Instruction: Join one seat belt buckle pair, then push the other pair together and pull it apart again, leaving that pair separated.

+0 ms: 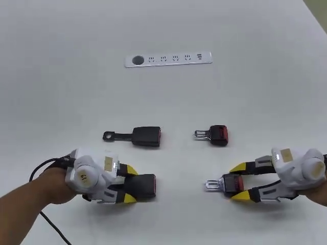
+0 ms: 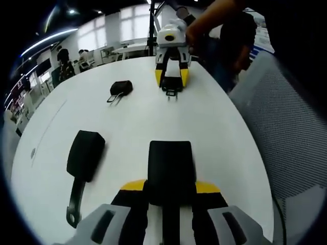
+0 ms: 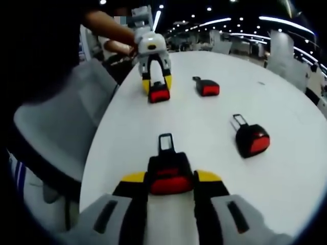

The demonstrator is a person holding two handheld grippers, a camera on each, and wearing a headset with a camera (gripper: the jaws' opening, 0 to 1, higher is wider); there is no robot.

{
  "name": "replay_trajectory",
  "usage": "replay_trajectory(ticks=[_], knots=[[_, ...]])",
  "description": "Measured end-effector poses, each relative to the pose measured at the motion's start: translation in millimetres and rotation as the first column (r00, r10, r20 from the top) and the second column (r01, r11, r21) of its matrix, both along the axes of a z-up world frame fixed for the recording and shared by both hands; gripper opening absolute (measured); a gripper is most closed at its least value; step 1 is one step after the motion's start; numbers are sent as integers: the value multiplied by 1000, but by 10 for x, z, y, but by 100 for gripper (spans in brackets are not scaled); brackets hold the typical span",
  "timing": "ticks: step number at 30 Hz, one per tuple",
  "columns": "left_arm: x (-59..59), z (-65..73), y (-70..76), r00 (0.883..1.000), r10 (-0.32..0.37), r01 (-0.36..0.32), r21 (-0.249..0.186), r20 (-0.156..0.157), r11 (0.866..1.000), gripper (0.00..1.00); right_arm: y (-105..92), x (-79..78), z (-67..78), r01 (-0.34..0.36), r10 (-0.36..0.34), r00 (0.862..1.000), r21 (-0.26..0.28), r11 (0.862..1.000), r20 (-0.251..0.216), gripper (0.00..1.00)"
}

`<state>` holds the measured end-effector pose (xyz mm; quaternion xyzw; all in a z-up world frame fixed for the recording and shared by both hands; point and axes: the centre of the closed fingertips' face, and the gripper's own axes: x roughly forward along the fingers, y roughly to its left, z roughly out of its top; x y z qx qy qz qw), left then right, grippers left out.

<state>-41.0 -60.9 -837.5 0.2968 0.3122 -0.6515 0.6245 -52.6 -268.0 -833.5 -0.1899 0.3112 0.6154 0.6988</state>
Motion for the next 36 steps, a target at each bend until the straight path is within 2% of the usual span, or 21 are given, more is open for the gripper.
replay_trajectory(ticks=[15,24,36], knots=[[3,-20,18,1000,10,-10,11,-9,1000,34,185,-3,55,8,-8,1000,51,999,2,35],[3,-27,22,1000,12,-12,17,-9,1000,34,258,33,9,6,-6,1000,77,997,0,35],[-6,-8,2,1000,9,-8,26,-10,1000,33,536,67,-20,7,-6,1000,116,993,-5,35]])
